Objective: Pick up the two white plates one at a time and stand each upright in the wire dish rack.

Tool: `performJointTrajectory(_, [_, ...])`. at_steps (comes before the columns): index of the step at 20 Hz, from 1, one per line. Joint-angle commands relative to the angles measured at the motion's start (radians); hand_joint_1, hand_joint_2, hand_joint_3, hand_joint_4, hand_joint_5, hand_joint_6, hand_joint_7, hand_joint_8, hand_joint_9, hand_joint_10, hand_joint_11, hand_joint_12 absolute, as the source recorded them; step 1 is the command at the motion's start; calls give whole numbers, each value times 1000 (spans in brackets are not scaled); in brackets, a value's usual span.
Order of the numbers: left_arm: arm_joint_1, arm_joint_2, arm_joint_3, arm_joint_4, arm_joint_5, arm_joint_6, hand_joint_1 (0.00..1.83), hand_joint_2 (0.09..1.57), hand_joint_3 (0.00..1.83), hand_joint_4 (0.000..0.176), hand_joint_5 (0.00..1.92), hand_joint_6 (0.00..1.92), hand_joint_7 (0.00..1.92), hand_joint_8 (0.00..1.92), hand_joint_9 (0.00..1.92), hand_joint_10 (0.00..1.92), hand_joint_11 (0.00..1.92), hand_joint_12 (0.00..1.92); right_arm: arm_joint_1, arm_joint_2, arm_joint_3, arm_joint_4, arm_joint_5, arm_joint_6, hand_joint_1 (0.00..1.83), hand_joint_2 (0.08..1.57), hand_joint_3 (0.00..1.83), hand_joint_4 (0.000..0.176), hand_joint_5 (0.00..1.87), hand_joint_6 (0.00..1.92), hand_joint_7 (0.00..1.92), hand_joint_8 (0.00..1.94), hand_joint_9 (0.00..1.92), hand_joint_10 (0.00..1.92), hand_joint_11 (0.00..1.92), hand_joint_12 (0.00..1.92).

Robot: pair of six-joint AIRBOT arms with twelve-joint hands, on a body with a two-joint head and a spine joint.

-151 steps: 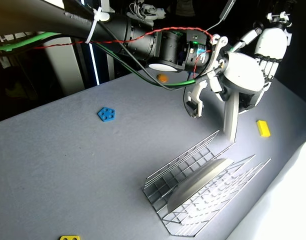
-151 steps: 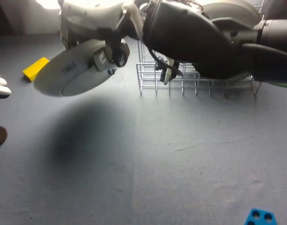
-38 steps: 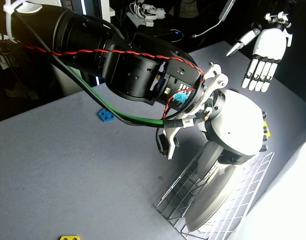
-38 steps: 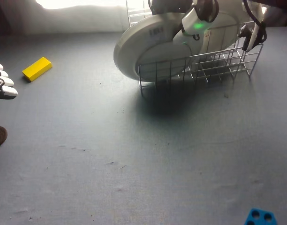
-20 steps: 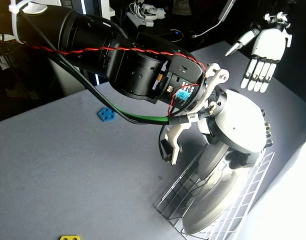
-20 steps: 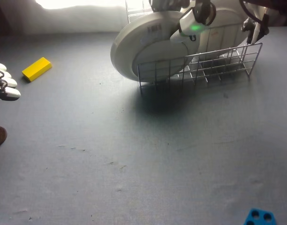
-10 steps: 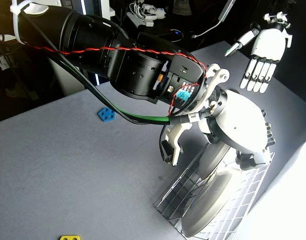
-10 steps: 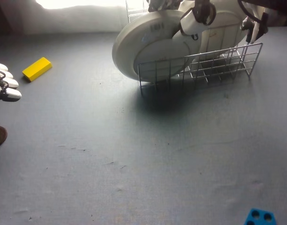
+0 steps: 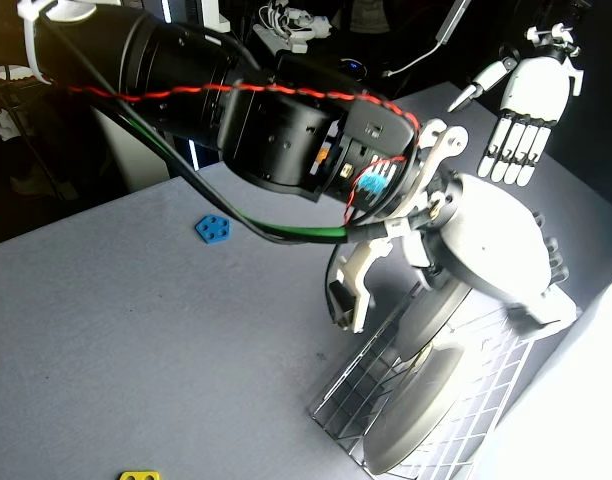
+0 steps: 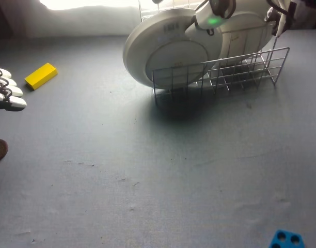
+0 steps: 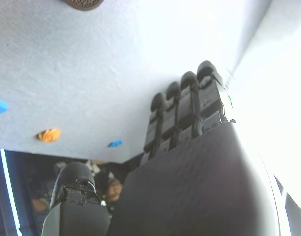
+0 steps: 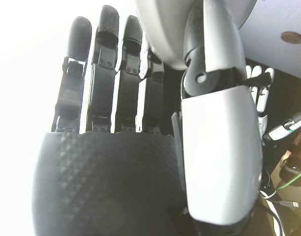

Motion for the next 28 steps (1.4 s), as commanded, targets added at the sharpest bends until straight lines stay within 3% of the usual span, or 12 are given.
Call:
performJointTrajectory(1, [-15, 16, -3, -69, -27, -1, 0, 1063, 1, 0, 86, 8, 63, 7, 29, 6, 8, 4, 19, 9, 2, -13, 47, -9, 1104, 1024, 0, 0, 488, 0, 507, 0, 461, 0, 13, 1211])
performJointTrajectory(4, [-30, 22, -22, -69, -50, -1, 0, 1069, 3, 0, 76, 2, 52, 0, 24, 2, 2, 1, 27, 16, 2, -13, 40, -12, 1088, 1013, 0, 0, 406, 1, 401, 0, 341, 2, 0, 1116])
performJointTrajectory(9, [-40, 28, -41, -69, -64, -1, 0, 1069, 3, 0, 72, 0, 57, 2, 22, 2, 2, 1, 30, 46, -13, -13, 36, -34, 1103, 1031, 3, 0, 397, 6, 387, 1, 319, 4, 0, 1046])
performJointTrajectory(15, [-43, 34, -57, -69, -80, -1, 0, 1068, 1, 0, 55, 6, 28, 6, 2, 1, 0, 0, 30, 159, -143, -16, 88, -29, 1062, 1012, 0, 0, 430, 13, 428, 13, 380, 20, 0, 1141])
performJointTrajectory(23, [-114, 30, -112, -54, -105, -1, 0, 1068, 1, 0, 65, 5, 42, 7, 12, 3, 0, 0, 52, 265, -248, -21, 127, -29, 980, 1039, 2, 0, 350, 0, 334, 0, 278, 0, 0, 970])
performJointTrajectory(25, [-142, 10, -114, -21, -111, -2, 0, 1075, 4, 0, 69, 6, 38, 5, 6, 1, 0, 0, 51, 296, -274, -21, 136, -28, 915, 1047, 2, 0, 299, 0, 280, 0, 227, 0, 0, 902])
performJointTrajectory(28, [-203, -24, -101, 75, -139, -69, 0, 1070, 1, 0, 74, 6, 50, 7, 16, 4, 0, 0, 50, 350, -308, -22, 162, 49, 886, 1045, 0, 0, 235, 0, 212, 0, 167, 0, 0, 777])
